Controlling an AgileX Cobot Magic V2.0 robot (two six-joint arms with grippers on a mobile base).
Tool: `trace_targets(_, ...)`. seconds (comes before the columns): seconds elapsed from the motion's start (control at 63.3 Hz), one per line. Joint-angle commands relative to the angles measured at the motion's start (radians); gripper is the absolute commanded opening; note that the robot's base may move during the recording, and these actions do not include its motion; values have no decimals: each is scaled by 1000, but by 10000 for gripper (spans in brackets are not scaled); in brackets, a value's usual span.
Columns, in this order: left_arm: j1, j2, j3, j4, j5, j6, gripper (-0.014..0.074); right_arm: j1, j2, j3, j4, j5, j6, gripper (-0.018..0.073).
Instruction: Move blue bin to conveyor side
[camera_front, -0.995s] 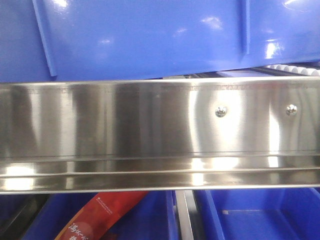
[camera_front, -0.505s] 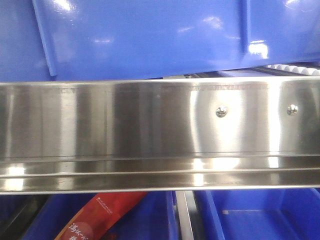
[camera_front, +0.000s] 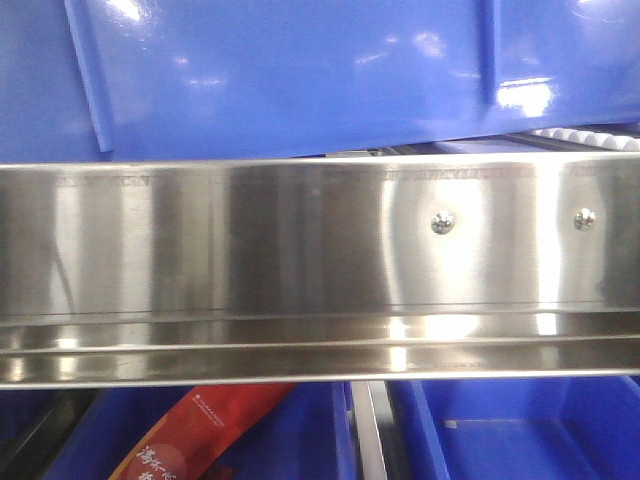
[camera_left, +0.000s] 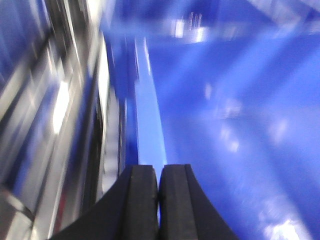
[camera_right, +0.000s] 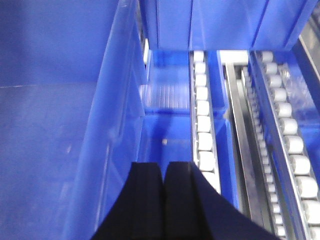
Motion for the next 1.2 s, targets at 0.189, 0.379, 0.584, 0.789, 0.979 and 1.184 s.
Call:
trace_targets(0.189, -5, 130, -116, -9, 68, -10, 3, 72, 199, -250, 0, 18, -23, -84)
trace_targets(0.379, -5, 141, -116, -9, 67, -10, 3, 162, 282, -279, -85, 18, -23, -84)
trace_targets(0.584, -5, 141, -116, -9, 65, -10, 3, 170, 317, -279, -101, 18, -23, -84)
trace_targets(0.789, -5, 141, -116, -9, 57, -10, 3, 170, 324, -279, -123, 18, -23, 196)
trace_targets(0.979, -5, 141, -116, -9, 57, -10, 3, 163, 346, -279, -127, 18, -23, 372)
trace_targets(1.184, -5, 141, -110, -9, 56, -10, 3, 133, 386, -279, -127, 18, -19, 370)
